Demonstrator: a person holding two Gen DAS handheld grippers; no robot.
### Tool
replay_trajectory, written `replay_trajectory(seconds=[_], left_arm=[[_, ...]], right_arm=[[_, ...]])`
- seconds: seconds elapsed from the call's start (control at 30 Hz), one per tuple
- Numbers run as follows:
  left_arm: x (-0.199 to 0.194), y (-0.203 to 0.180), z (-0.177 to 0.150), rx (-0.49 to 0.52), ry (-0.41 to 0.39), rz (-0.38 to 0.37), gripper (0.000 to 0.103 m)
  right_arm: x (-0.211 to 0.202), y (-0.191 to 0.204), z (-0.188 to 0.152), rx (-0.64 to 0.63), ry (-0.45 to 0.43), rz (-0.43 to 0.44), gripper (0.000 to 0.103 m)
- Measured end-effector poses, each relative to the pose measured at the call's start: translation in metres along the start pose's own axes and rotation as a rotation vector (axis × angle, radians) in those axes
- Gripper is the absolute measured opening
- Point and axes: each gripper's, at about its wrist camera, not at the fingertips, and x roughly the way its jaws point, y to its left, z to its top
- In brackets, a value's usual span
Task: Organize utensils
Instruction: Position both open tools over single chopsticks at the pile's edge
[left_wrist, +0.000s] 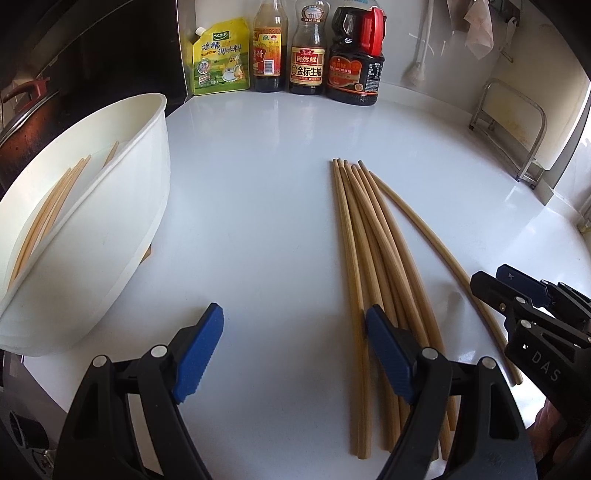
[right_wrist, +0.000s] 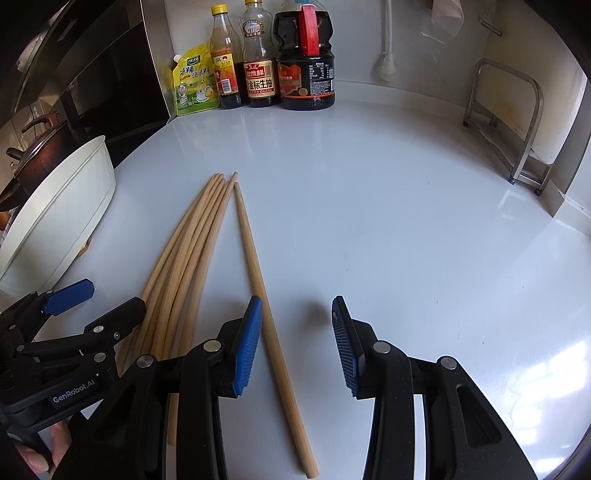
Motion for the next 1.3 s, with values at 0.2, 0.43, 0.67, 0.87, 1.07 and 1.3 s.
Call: replay_trajectory(seconds=[0.2, 0.43, 0.67, 0.87, 1.07, 1.3], left_arm=[[0.007, 0.002, 0.006, -0.017, 0.001, 0.014, 0.088], [0.015, -0.003, 0.011, 0.011, 0.002, 0.029, 0.089], [0.019, 0.000, 0.015, 0.005, 0.006, 0.032, 0.096], [0.019, -0.001, 0.014, -0.001, -0.006, 0.036, 0.097], [0.020, 0.001, 0.015, -0.004, -0.014, 0.037, 0.097], [0.017, -0.004, 0.014, 0.036, -0.016, 0.014, 0.079]], right_arm=[[0.002, 0.005, 0.001, -0.053, -0.011, -0.027, 0.038], [0.008, 0.016, 0.002, -0.138, -0.004, -0.044, 0.040], [0.013, 0.006, 0.005, -0.116, -0.004, -0.035, 0.061], [0.016, -0.002, 0.006, -0.083, 0.001, -0.022, 0.072], [0.016, -0.001, 0.007, -0.074, 0.001, -0.029, 0.073], [0.013, 0.006, 0.006, -0.107, -0.007, -0.020, 0.049]])
